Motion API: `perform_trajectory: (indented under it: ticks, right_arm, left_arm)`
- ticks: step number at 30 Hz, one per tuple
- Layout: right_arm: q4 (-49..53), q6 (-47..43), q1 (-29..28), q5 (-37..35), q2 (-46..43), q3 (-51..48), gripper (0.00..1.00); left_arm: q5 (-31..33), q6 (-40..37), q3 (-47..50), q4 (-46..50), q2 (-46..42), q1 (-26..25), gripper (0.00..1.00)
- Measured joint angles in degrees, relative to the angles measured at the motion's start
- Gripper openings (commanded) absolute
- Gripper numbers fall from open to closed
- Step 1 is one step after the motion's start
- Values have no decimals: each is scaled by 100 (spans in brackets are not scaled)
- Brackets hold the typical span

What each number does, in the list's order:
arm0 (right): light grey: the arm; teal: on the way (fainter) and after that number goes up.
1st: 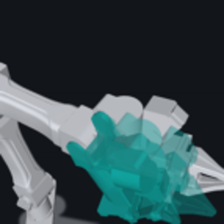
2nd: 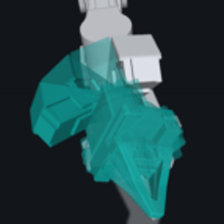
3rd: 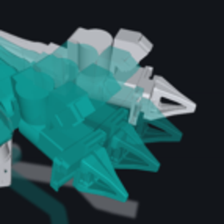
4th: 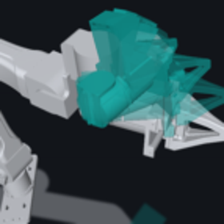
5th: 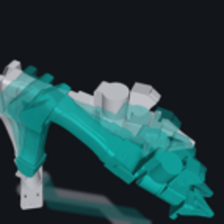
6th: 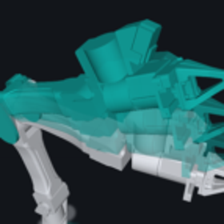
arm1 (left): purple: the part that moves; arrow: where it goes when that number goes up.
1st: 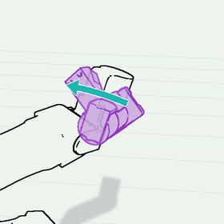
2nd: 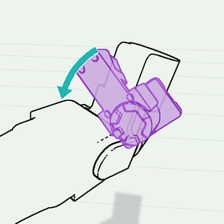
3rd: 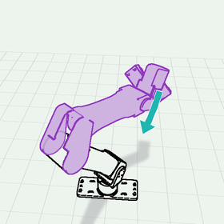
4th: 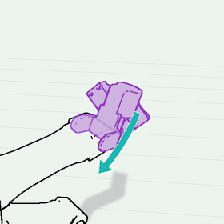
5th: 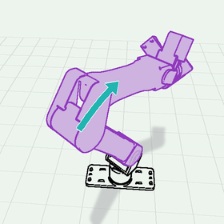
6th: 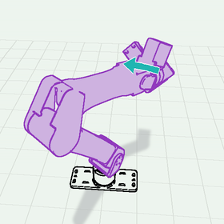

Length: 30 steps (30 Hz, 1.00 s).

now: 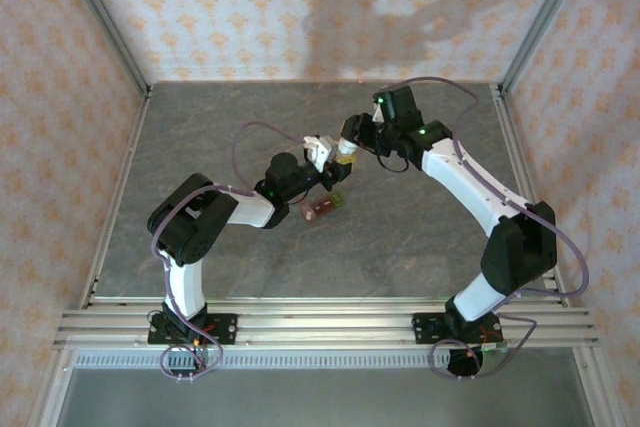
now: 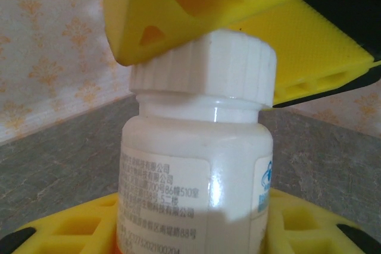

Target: Sort the pills into containers

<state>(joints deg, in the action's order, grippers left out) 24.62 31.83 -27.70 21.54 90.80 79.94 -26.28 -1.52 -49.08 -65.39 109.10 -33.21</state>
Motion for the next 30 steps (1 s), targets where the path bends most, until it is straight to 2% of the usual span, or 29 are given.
perform_trajectory:
  ticks: [6, 11, 14, 26, 30]
  right_arm:
    - [264, 192, -210, -422, 22, 188, 62]
    - [538, 83, -205, -579, 31, 588, 78]
    - [597, -2, -136, -616, -31, 745, 84]
    - [866, -662, 411, -599, -673, 798, 84]
    - [872, -1307, 584, -188, -673, 793, 83]
  left_arm:
    - [15, 2, -9, -170, 0, -7, 0]
    - [15, 2, -39, -243, 0, -7, 0]
    - [15, 4, -39, -264, 0, -7, 0]
    - [-76, 50, -42, -267, 0, -7, 0]
    - [-205, 155, -118, -267, 0, -7, 0]
